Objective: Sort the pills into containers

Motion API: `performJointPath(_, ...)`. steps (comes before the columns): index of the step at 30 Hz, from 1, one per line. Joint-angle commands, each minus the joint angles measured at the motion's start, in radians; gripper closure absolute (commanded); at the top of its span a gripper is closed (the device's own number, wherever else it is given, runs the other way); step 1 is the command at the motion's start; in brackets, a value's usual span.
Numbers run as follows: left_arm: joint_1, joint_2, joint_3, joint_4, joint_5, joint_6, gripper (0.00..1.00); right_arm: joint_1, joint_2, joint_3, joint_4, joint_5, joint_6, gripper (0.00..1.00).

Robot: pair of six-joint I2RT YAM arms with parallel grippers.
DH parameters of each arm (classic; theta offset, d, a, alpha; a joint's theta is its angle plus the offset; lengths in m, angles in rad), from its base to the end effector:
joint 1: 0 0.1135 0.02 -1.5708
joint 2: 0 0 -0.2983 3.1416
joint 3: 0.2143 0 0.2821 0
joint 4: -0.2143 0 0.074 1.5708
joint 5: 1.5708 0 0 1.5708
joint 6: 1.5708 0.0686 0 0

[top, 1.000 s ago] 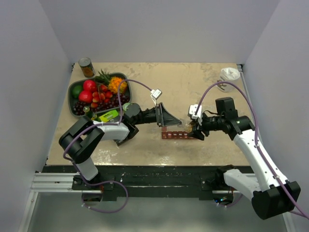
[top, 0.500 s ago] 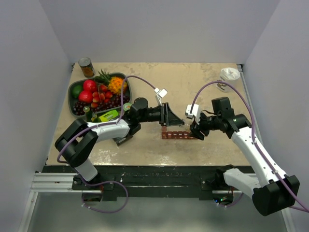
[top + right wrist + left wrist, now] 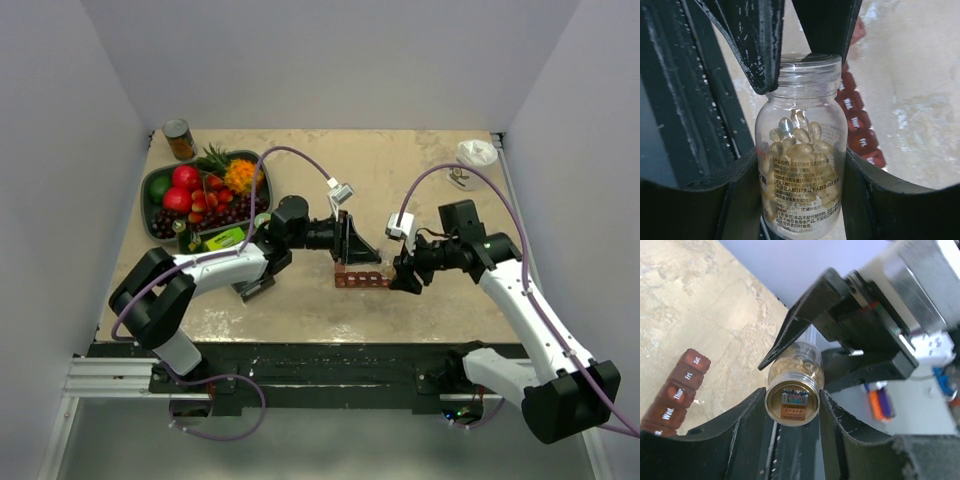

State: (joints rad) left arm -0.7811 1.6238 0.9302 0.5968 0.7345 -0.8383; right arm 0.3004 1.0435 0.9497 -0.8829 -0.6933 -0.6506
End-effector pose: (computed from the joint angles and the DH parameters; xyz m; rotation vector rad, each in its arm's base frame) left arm 0.2591 -0.3216 0.2692 0.6060 1.9095 -1.7448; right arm 0.1980 0.1072 0.3002 -1.3095 1.9744 0.7121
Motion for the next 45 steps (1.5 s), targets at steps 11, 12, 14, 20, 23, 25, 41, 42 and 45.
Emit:
performJointPath(11,-0.038,-0.074,0.189,-0.555,0.221,0.867,0.62,0.019,0.026,0.086,0.127,-0.569,0.170,1.00)
performJointPath(12,-0.034,-0.074,0.205,-0.560,0.215,0.866,0.56,0.020,0.027,0.087,0.128,-0.565,0.170,1.00)
performJointPath(14,-0.029,-0.082,0.205,-0.540,0.188,0.848,0.39,0.019,0.026,0.087,0.127,-0.555,0.170,1.00)
performJointPath(20,-0.004,-0.153,0.174,-0.477,0.146,0.774,0.14,0.014,0.010,0.084,0.121,-0.535,0.155,1.00)
performJointPath(23,0.009,-0.192,0.165,-0.492,0.161,0.781,0.10,0.013,0.007,0.086,0.119,-0.529,0.152,1.00)
performJointPath(25,0.017,-0.225,0.154,-0.518,0.164,0.801,0.06,0.013,0.006,0.086,0.121,-0.522,0.149,1.00)
performJointPath(41,0.094,-0.567,-0.069,-0.615,-0.079,0.728,0.01,0.006,-0.039,0.107,0.075,-0.384,0.023,1.00)
performJointPath(42,0.111,-0.608,-0.086,-0.612,-0.099,0.669,0.01,0.006,-0.042,0.115,0.067,-0.352,0.011,1.00)
performJointPath(45,0.132,-0.672,-0.155,-0.511,-0.225,0.497,0.01,0.006,-0.042,0.135,0.056,-0.267,-0.038,1.00)
